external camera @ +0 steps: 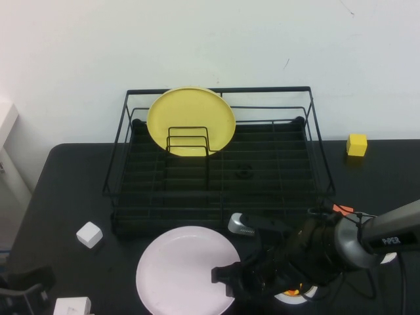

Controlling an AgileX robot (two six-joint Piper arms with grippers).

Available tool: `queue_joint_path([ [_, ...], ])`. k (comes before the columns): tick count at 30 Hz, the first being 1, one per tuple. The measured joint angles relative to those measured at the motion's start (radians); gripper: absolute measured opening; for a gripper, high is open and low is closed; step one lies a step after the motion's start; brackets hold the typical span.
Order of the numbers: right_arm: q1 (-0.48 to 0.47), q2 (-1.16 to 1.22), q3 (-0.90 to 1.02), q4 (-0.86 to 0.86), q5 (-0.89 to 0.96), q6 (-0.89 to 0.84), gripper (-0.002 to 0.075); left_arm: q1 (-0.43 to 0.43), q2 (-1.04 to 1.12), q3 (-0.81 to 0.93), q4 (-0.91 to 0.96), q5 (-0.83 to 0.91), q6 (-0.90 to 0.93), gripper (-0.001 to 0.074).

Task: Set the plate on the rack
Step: Pick up the plate from the table

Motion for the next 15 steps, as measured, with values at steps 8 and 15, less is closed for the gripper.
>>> queue_joint_path([
  [8, 0.000, 0.000, -0.001, -0.012, -0.002, -0.113, 0.0018, 0.000, 0.000, 0.000, 0.000, 0.000, 0.000, -0.0001],
  [15, 0.000, 0.000, -0.001, -0.017, 0.040, -0.182, 0.0009, 0.000, 0.000, 0.000, 0.000, 0.000, 0.000, -0.0002],
])
